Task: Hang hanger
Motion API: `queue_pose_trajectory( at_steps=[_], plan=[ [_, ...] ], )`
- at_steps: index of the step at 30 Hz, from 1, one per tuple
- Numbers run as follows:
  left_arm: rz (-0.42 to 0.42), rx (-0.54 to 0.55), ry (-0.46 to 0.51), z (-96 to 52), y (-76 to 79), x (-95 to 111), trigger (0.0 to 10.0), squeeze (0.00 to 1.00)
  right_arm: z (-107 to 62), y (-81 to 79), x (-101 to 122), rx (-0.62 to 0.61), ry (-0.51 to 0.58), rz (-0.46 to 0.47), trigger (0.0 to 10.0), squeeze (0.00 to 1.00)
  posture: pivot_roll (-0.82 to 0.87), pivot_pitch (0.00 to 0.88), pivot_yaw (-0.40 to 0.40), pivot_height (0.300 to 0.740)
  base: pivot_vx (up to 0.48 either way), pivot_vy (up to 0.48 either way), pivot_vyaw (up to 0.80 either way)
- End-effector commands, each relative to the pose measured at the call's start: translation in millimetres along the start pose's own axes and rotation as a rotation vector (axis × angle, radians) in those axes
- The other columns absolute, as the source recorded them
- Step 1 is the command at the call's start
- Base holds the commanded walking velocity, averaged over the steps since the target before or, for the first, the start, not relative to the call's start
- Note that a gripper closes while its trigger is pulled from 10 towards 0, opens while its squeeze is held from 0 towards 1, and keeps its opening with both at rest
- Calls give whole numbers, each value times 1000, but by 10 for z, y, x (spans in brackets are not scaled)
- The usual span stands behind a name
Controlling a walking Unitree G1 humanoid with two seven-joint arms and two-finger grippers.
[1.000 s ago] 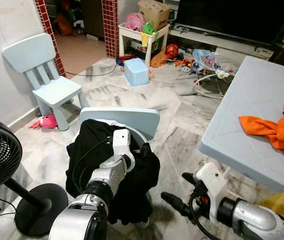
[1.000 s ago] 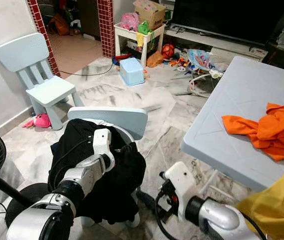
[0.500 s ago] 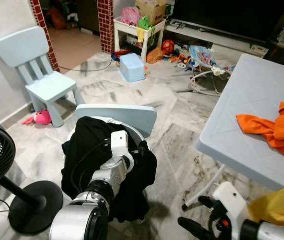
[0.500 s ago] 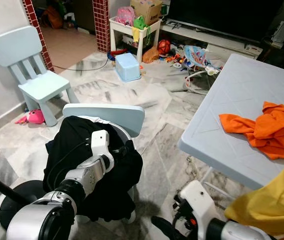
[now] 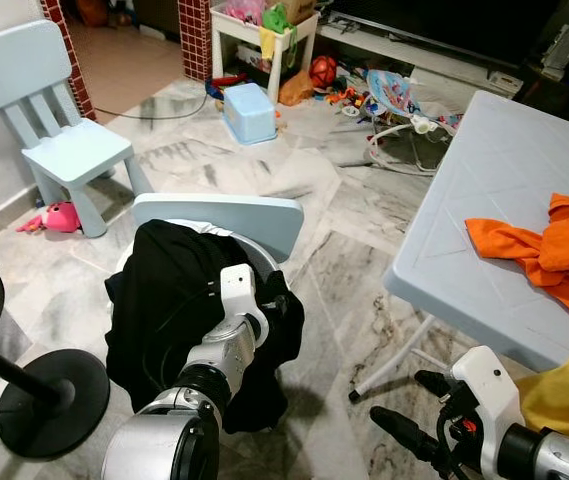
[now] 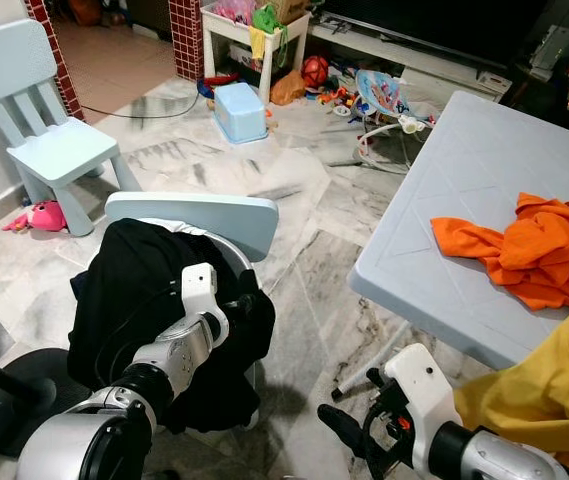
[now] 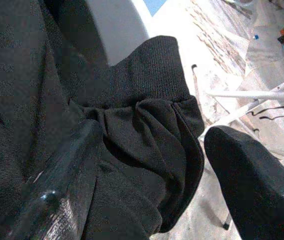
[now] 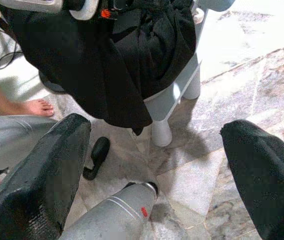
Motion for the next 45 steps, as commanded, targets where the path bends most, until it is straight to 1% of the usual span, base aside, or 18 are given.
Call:
queue_pose_trajectory(
  at_steps=[1, 7, 11, 17, 19, 22, 25, 26, 28, 30, 31, 34, 36, 38, 39, 43, 44, 45],
  plan=[
    [-25, 1, -12, -2, 23, -93, 10000, 0, -46, -49, 56, 18, 11, -12, 10000, 0, -316, 162, -151, 740, 0, 0, 0],
    [-29, -5, -31, -6, 59, -183, 10000, 0, -71, -78, 41, 27, 1, 0, 10000, 0, -315, 179, -169, 740, 0, 0, 0],
    [-29, 15, -36, -12, 39, -244, 10000, 0, -137, -200, 17, 68, -19, 13, 10000, 0, -320, 196, -191, 740, 0, 0, 0],
    [-20, 16, -34, -11, 58, -245, 10000, 0, -176, -218, 3, 69, -30, 24, 10000, 0, -323, 215, -200, 740, 0, 0, 0],
    [2, 17, -22, -6, 96, -223, 10000, 0, -222, -259, -30, 78, -48, 38, 10000, 0, -323, 230, -205, 740, 0, 0, 0],
    [7, 17, -17, -6, 107, -218, 10000, 0, -239, -273, -37, 79, -52, 39, 10000, 0, -324, 234, -206, 740, 0, 0, 0],
    [86, 27, 29, 0, 124, -98, 10000, 0, -258, -289, -31, 79, -53, 43, 10000, 0, -328, 239, -206, 740, 0, 0, 0],
    [86, 27, 29, 0, 124, -98, 10000, 0, -258, -289, -31, 79, -53, 43, 10000, 0, -328, 239, -206, 740, 0, 0, 0],
    [129, 34, 73, 6, 141, 51, 10000, 0, -260, -269, -24, 67, -49, 48, 10000, 0, -326, 239, -206, 740, 0, 0, 0],
    [142, 35, 89, 8, 149, 117, 10000, 0, -258, -256, -19, 60, -45, 47, 10000, 0, -324, 242, -205, 740, 0, 0, 0],
    [142, 35, 89, 8, 149, 117, 10000, 0, -258, -256, -19, 60, -45, 47, 10000, 0, -324, 242, -205, 740, 0, 0, 0],
    [195, 37, 149, 7, 179, 373, 10000, 0, -241, -232, 28, 37, -20, 50, 10000, 0, -325, 244, -202, 740, 0, 0, 0],
    [216, 37, 185, 1, 201, 502, 10000, 0, -240, -222, 42, 25, -13, 47, 10000, 0, -325, 244, -202, 740, 0, 0, 0],
    [226, 32, 208, -5, 227, 587, 10000, 0, -238, -216, 48, 19, -10, 46, 10000, 0, -326, 243, -201, 740, 0, 0, 0],
    [217, 23, 211, -5, 249, 619, 10000, 0, -236, -209, 53, 15, -8, 42, 10000, 0, -328, 244, -202, 740, 0, 0, 0],
    [196, 3, 195, 3, 277, 609, 10000, 0, -226, -192, 51, 6, -9, 40, 10000, 0, -328, 242, -203, 740, 0, 0, 0],
    [184, -10, 176, 10, 294, 580, 7333, 0, -218, -183, 52, 3, -9, 38, 10000, 0, -332, 243, -203, 740, 0, 0, 0],
    [152, -12, 149, 19, 294, 533, 6471, 0, -211, -179, 56, 1, -8, 34, 10000, 0, -334, 242, -203, 740, 0, 0, 0]
  ],
)
Point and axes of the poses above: a point about 5 cm out from each wrist's last joint towards the gripper, its own z axis pointing out of the wrist towards the gripper, its own x axis along the axis of the wrist's last joint, y = z × x, the point moved 5 cm from there along z, pointing out of the wrist towards the gripper, and after that the axes turned 13 degrees about -z, right-handed, at the moved point
